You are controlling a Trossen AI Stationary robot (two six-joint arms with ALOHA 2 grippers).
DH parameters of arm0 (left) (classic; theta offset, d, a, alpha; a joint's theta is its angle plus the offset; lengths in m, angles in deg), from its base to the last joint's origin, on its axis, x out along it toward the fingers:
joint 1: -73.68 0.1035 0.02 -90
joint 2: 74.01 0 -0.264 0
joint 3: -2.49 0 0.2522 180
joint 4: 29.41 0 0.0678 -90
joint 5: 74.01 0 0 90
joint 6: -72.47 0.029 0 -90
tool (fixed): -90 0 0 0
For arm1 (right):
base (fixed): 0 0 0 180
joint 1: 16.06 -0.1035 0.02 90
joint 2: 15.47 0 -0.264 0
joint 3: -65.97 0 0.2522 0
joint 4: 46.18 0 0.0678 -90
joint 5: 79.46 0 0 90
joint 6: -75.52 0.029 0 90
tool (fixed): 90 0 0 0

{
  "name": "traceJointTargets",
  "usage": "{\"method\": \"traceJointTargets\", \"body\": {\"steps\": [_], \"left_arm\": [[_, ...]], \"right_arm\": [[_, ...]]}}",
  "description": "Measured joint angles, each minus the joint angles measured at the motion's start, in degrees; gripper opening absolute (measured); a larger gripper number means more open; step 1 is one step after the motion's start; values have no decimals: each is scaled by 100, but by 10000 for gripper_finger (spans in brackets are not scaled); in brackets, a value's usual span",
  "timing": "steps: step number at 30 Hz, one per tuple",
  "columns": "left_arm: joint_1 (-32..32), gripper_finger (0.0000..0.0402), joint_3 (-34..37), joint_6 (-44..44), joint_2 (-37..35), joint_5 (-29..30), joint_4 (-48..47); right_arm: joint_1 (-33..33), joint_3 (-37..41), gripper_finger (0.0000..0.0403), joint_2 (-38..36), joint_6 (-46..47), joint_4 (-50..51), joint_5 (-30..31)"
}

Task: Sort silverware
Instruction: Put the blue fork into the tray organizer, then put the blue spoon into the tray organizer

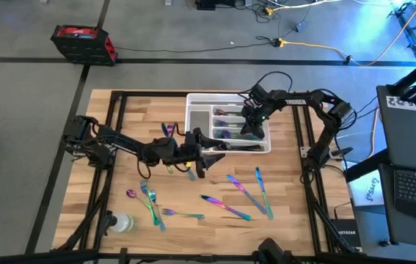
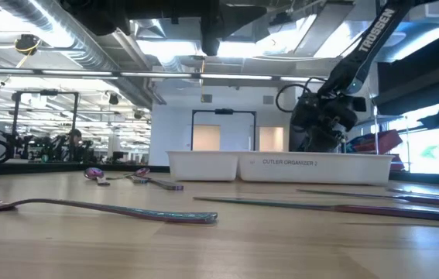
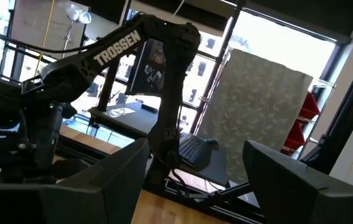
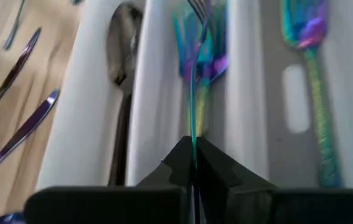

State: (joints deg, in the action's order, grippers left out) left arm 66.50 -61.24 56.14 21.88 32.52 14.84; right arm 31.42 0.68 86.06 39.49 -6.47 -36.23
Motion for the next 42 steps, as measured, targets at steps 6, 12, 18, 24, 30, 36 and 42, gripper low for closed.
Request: {"method": "traceJointTargets", "body": {"steps": [6,12,18,24,30,36,42], "left_arm": [[0,250,0,-13,0,18,-87],[6,250,0,-9,0,18,-95],[61,250,0,-5,0,20,-98],[98,250,0,-37,0,20,-102],[96,250,0,-27,0,18,-104],[98,250,0,-20,0,20,-104],[98,250,0,-18,0,20,-104]], "right_arm": [[173,0,0,0,131,-66,-124],[170,0,0,0,135,157,-181],[181,0,1,0,346,279,-249],[170,0,1,0,525,314,-347],[166,-1,2,0,736,342,-272],[168,-2,40,0,944,305,-169],[163,-2,96,-1,1043,324,-200]]}}
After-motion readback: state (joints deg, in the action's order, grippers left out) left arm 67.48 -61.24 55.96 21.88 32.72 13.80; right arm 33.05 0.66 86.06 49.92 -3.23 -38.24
